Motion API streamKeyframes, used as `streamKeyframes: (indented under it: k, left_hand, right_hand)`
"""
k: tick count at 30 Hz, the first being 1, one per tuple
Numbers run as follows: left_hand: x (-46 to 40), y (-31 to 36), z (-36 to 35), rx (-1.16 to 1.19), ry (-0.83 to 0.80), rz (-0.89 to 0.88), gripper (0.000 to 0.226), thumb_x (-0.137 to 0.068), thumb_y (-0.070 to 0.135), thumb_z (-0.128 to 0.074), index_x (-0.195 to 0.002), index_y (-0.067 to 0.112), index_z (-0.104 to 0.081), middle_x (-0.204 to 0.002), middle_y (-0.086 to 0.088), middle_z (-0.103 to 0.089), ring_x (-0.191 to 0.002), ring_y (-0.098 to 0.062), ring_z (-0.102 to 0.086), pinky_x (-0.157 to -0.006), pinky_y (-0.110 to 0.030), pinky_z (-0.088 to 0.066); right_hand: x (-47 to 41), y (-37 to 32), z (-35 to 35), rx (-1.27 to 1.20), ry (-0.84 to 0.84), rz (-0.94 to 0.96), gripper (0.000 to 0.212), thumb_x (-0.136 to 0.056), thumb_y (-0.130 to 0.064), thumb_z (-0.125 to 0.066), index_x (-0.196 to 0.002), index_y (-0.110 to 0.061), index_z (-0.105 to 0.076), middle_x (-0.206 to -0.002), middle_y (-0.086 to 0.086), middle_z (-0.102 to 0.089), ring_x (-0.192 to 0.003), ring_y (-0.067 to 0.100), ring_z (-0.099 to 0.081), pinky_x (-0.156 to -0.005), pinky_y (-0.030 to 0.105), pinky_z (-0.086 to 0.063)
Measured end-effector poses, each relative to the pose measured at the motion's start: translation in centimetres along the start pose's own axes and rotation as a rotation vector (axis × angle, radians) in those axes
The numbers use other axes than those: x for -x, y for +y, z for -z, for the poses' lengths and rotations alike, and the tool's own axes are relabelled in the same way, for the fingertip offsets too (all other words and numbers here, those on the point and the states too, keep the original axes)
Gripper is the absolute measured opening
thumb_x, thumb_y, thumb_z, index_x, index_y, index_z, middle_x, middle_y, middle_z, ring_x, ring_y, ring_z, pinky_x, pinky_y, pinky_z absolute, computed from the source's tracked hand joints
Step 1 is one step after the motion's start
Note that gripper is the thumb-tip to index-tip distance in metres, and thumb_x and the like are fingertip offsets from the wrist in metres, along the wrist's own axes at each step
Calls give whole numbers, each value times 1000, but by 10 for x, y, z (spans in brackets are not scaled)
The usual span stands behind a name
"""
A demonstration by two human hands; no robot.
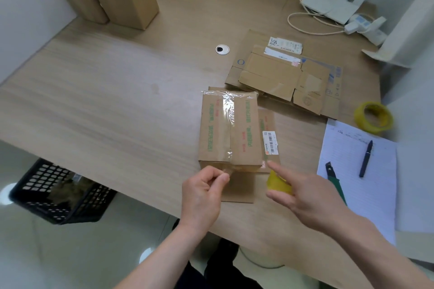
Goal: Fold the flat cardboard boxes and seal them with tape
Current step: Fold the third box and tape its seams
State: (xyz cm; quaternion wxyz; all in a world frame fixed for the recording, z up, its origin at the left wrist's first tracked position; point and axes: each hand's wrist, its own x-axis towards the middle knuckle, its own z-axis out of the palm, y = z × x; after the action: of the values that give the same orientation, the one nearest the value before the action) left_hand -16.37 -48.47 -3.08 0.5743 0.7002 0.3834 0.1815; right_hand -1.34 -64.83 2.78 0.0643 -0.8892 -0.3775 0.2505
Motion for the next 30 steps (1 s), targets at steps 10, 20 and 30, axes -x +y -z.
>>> streamKeyframes:
  k: [10, 20, 30]
  left_hand:
    - [-12, -27, 4, 39, 176, 76, 23, -88, 15, -70, -66, 15, -65, -56, 7, -57, -57, -7, -48, -58, -26, -39]
    - [-36, -43, 8, -71, 304, 11, 11, -81, 14, -78, -71, 15, -75, -75, 3, -63, -72, -9, -60, -69, -20, -46]
    - [-43, -51, 8, -5, 313, 36, 16, -78, 13, -80, -72, 26, -74, -82, 11, -71, -81, -2, -66, -79, -22, -53]
  right_hand:
    - [-27, 11, 3, 261, 162, -81, 47, -91, -56, -55, -137, -55, -43, -124, -18, -64, -111, 17, -58, -66, 31, -37]
    - [-56, 1, -17, 92, 209, -36, 40, -91, -49, -63, -129, -41, -59, -125, -4, -67, -108, 25, -61, -62, 31, -30]
    - [-66, 5, -34, 106, 271, -71, 38, -88, -49, -64, -125, -43, -60, -110, -3, -72, -97, 27, -63, -60, 32, -34]
